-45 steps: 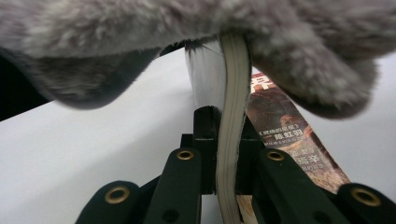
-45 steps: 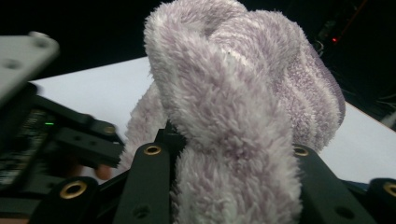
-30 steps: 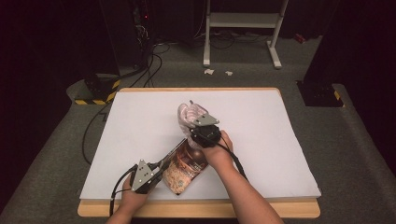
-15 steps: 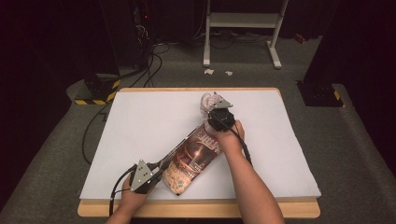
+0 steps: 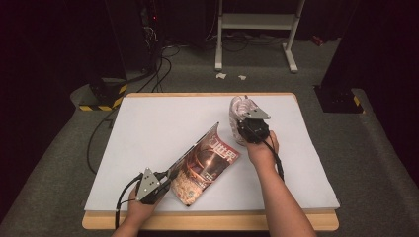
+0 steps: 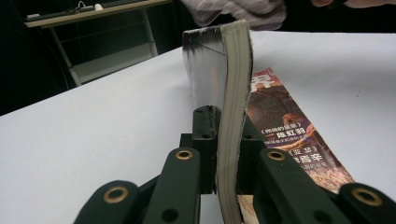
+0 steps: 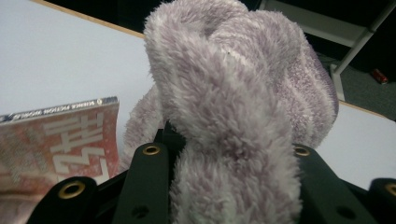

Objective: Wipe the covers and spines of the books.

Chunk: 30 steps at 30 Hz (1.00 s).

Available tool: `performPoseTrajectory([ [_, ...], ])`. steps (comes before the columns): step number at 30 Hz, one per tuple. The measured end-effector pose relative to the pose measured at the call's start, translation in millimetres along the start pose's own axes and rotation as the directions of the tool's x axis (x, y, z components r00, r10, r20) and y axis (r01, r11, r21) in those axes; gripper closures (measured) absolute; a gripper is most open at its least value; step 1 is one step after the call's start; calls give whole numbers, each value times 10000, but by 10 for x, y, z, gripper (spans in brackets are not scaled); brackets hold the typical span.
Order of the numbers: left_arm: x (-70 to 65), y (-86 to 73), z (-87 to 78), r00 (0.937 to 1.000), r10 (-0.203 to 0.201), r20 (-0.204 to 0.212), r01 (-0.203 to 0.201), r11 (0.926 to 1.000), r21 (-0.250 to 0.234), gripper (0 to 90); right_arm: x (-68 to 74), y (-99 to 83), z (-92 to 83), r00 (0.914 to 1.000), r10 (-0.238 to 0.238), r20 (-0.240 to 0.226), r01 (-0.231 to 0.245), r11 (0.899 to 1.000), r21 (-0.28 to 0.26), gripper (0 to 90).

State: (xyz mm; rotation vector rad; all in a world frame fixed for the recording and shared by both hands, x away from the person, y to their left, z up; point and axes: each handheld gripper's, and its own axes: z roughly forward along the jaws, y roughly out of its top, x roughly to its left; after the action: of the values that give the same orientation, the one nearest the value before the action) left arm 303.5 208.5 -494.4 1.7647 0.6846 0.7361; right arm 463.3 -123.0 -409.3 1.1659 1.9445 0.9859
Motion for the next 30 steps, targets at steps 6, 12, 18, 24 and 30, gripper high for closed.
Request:
performPoseTrajectory([
  [6, 3, 0, -1, 9999, -128, 25, 128, 9999, 53, 821, -121, -164, -254, 9999, 43, 135, -42, 10000, -86, 658],
  [12, 0, -1, 0, 9998, -180, 18, 180, 9998, 55, 818, -303, -524, -474, 9986, 24, 530, -38, 9996, 263, 652],
  [18, -3, -5, 2, 9997, -230, 18, 230, 9997, 48, 816, -441, -800, -527, 9971, 307, 699, -353, 9973, 648, 647],
  [24, 1, -7, 2, 9997, -247, 47, 247, 9997, 62, 816, -490, -1145, -443, 9966, 390, 721, -498, 9867, 1546, 632],
  [30, 2, -15, 0, 9996, -296, 35, 296, 9995, 82, 814, -529, -1327, -337, 9953, 607, 750, -747, 9768, 2007, 620],
])
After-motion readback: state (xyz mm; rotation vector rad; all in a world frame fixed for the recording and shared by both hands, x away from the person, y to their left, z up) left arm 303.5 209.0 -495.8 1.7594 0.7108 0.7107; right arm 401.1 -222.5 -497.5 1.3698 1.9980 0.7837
